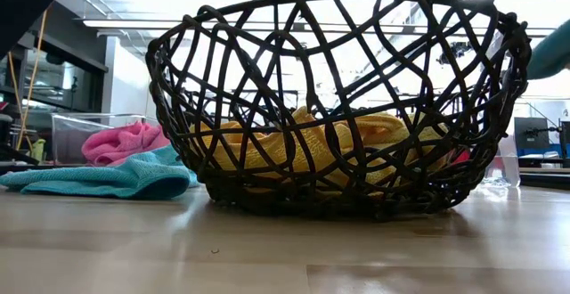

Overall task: Sort microfiber towel by color & place in baskets
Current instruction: Put the bottom left blue towel into the orange bin

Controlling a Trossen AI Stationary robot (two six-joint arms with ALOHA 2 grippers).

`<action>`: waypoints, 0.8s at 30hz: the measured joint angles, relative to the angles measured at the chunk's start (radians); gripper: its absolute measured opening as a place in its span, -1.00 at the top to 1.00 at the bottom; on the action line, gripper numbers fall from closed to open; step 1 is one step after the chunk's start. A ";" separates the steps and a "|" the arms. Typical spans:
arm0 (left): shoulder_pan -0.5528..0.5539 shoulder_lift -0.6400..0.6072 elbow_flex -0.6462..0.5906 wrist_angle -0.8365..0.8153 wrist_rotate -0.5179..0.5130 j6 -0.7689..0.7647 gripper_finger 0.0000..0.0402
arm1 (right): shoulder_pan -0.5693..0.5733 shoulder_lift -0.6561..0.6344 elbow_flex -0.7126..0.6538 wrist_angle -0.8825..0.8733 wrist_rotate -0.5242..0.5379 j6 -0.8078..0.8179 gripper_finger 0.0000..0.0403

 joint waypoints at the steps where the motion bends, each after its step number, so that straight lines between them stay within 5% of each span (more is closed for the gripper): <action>1: -0.003 0.011 0.000 -0.002 0.007 -0.010 1.00 | -0.005 0.000 0.000 0.000 0.000 0.000 -0.52; 8: -0.007 0.038 0.000 -0.111 0.006 -0.021 0.91 | -0.027 0.000 0.000 0.000 0.000 0.000 -0.52; 17: -0.006 0.025 0.000 -0.136 0.011 0.000 0.35 | -0.027 0.000 -0.001 0.000 0.004 0.004 -0.52; 24: 0.008 -0.094 0.000 -0.518 0.007 0.228 0.06 | -0.027 0.000 -0.001 0.000 0.006 0.003 -0.52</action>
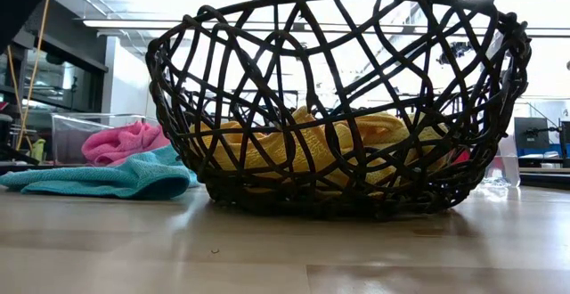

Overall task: Sort microfiber towel by color & place in baskets
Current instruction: Put the bottom left blue towel into the orange bin, then put the right blue towel into the orange bin

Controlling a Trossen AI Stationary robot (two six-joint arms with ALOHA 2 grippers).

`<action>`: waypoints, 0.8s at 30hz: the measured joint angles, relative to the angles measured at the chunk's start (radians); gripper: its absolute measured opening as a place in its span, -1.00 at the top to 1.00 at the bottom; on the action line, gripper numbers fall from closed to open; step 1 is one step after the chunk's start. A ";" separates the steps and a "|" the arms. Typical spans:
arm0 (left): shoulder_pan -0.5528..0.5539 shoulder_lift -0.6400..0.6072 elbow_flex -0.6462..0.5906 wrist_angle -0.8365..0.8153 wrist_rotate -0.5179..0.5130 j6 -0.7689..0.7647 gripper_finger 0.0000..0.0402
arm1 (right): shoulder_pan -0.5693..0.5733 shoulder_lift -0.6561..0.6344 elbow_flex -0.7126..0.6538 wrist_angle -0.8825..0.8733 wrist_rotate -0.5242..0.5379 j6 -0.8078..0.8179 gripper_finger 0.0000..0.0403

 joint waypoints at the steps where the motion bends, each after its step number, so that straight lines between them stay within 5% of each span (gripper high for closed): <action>1: 0.008 -0.021 0.000 -0.053 -0.001 0.022 0.05 | 0.000 0.000 0.000 0.000 0.001 -0.001 -0.52; 6: 0.045 -0.091 0.001 -0.286 0.032 0.016 0.05 | 0.000 0.000 0.000 0.000 0.001 -0.018 -0.52; 14: 0.068 -0.170 -0.001 -0.407 0.082 -0.031 0.05 | 0.000 0.000 0.000 -0.009 0.000 0.013 -0.52; 18: 0.117 -0.278 -0.001 -0.670 0.085 -0.046 0.05 | 0.000 0.003 0.000 -0.100 0.001 0.052 -0.52; 21: 0.167 -0.361 -0.048 -0.832 0.080 -0.082 0.05 | 0.000 0.011 -0.018 -0.158 0.035 0.068 -0.52; 24: 0.195 -0.475 -0.205 -0.827 0.074 -0.141 0.05 | 0.000 0.012 -0.080 -0.180 0.065 0.088 -0.52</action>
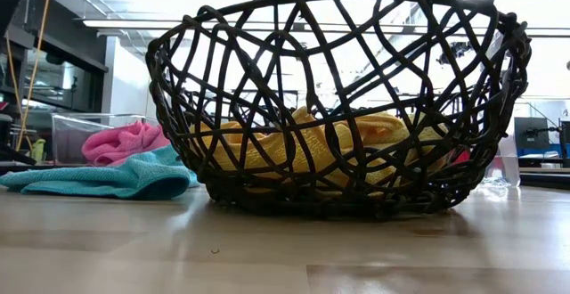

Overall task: Sort microfiber towel by color & place in baskets
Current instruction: Put the right blue towel into the orange bin

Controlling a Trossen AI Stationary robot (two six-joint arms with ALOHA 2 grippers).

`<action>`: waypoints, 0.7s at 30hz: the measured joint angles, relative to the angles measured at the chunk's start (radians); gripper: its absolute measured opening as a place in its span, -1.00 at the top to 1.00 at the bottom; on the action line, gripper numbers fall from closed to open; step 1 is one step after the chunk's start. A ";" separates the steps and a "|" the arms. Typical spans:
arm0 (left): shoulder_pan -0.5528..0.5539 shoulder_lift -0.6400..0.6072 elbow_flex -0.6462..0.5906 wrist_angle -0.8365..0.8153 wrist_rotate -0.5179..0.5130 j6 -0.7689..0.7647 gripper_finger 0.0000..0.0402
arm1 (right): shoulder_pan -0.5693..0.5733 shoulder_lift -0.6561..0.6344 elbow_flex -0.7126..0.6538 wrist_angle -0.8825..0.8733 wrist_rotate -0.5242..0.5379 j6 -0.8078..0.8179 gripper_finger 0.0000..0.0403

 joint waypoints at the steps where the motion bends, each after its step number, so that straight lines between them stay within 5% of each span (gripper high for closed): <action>1: 0.000 -0.052 -0.077 0.049 -0.009 -0.022 0.05 | 0.000 -0.001 -0.028 -0.005 0.007 0.005 -0.52; 7: -0.033 -0.436 -0.690 0.409 -0.196 -0.295 0.05 | -0.015 -0.033 -0.305 -0.026 0.092 0.122 -0.52; 11: -0.075 -0.662 -0.986 0.624 -0.335 -0.479 0.05 | -0.101 -0.079 -0.576 0.049 0.086 0.284 -0.52; 17: -0.118 -0.850 -1.127 0.649 -0.484 -0.561 0.05 | -0.358 -0.081 -0.926 0.475 -0.237 0.359 -0.52; 21: -0.122 -0.906 -1.126 0.650 -0.521 -0.524 0.05 | -0.476 0.011 -1.021 0.700 -0.306 0.400 -0.52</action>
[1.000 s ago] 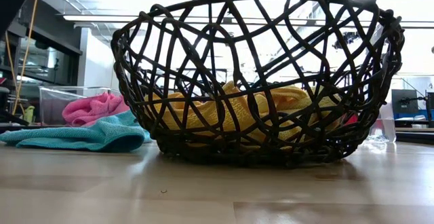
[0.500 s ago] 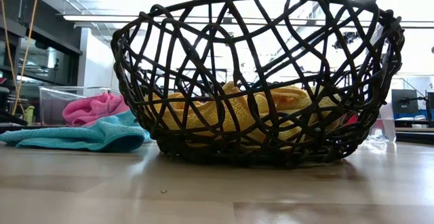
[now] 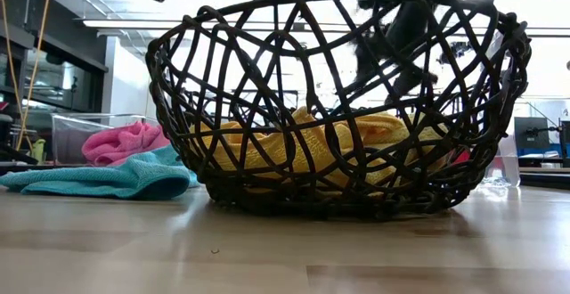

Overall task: Sort microfiber towel by color & place in baskets
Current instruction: Put the right blue towel into the orange bin

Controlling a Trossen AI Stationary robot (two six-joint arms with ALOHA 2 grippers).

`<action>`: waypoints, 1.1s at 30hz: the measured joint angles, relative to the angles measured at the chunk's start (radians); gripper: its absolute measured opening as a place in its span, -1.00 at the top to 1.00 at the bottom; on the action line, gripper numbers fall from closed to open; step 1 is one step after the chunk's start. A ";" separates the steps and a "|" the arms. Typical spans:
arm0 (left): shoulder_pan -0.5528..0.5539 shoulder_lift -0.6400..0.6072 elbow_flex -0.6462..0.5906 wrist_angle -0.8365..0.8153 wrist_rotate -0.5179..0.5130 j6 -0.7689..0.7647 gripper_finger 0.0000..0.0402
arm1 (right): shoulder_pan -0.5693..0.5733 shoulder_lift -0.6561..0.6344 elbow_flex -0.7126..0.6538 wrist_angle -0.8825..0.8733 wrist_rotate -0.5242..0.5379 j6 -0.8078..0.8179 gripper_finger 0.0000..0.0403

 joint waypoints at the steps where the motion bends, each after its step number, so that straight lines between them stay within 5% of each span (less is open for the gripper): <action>1: 0.000 -0.005 -0.001 -0.004 0.000 0.008 0.05 | -0.018 0.034 -0.004 0.023 0.000 0.009 -0.52; 12: 0.000 -0.019 -0.002 -0.012 0.022 0.009 0.05 | -0.032 0.351 0.029 0.055 0.009 0.061 -0.52; 22: 0.000 -0.037 -0.001 0.187 0.032 0.005 0.05 | -0.025 0.501 0.038 0.105 0.028 0.014 -0.46; 25: 0.000 -0.037 -0.001 0.223 0.030 0.005 0.05 | -0.002 0.504 0.037 0.079 0.050 -0.041 -0.13; 29: 0.000 -0.045 -0.002 0.278 0.030 0.024 0.05 | 0.057 0.453 0.030 0.006 0.084 -0.155 0.78; 33: 0.000 -0.065 -0.001 0.364 0.016 0.083 0.05 | 0.109 0.332 0.027 -0.076 0.125 -0.189 0.87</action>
